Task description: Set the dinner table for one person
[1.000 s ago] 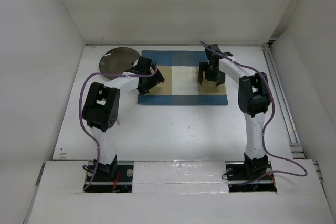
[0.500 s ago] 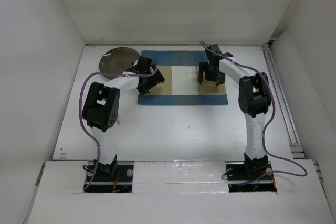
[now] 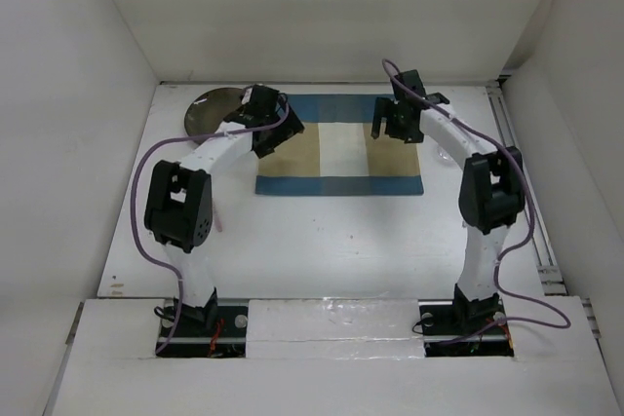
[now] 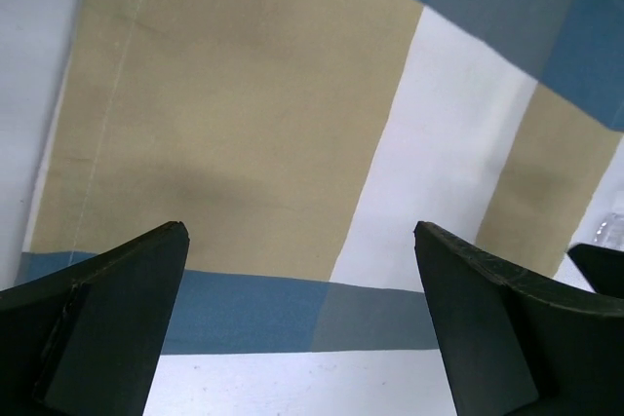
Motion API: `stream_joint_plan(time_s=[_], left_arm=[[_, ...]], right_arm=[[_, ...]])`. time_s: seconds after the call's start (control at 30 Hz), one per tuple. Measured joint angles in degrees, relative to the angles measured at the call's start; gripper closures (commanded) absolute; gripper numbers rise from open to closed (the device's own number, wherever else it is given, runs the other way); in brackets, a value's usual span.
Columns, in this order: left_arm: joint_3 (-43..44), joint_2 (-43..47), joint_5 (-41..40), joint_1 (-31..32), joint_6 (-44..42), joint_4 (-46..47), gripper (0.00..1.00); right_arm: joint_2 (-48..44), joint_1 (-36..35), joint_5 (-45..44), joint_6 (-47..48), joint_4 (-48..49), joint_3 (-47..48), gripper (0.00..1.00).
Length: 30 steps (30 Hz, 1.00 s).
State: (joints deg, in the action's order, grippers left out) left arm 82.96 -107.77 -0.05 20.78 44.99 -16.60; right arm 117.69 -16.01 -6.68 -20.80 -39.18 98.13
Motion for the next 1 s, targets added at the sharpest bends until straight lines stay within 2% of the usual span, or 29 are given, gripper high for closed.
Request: stream_joint_plan(time_s=[0.1,0.2,0.4,0.53,0.63,0.83,1.0], left_arm=[[-0.02,3.23,-1.64,-0.70,-0.17,-1.14,0.00],[-1.16,8.68,-2.16,-3.15,-0.17,-0.57,0.00],[-2.03,19.32,-0.61,-14.58,-0.96,0.57,0.00],[-2.03,22.18,-1.20,-18.75,-1.49,-0.07,0.00],[-3.37,23.54,-1.51,-18.49,-1.81,-0.39,0.00],[-5.75,24.22,-1.70,-17.97,-2.16,-1.46,0.00],[-7.32,23.82,0.72,-21.09,-1.07,0.17,0.00]], right_arm=[[-7.32,-1.46,-1.14,0.66,3.28,-3.02,0.03],[-18.75,-5.60,-2.67,1.68,6.05,-7.98,0.02],[-44.85,-18.84,-2.82,2.93,11.02,-13.81,0.00],[-56.85,-20.65,-2.34,2.64,11.23,-15.96,0.00],[-60.52,-20.50,-2.86,2.47,10.12,-16.13,0.00],[-61.35,-20.50,-3.56,2.43,6.95,-17.49,0.00],[-61.42,-20.44,-3.72,2.62,4.50,-19.63,0.00]])
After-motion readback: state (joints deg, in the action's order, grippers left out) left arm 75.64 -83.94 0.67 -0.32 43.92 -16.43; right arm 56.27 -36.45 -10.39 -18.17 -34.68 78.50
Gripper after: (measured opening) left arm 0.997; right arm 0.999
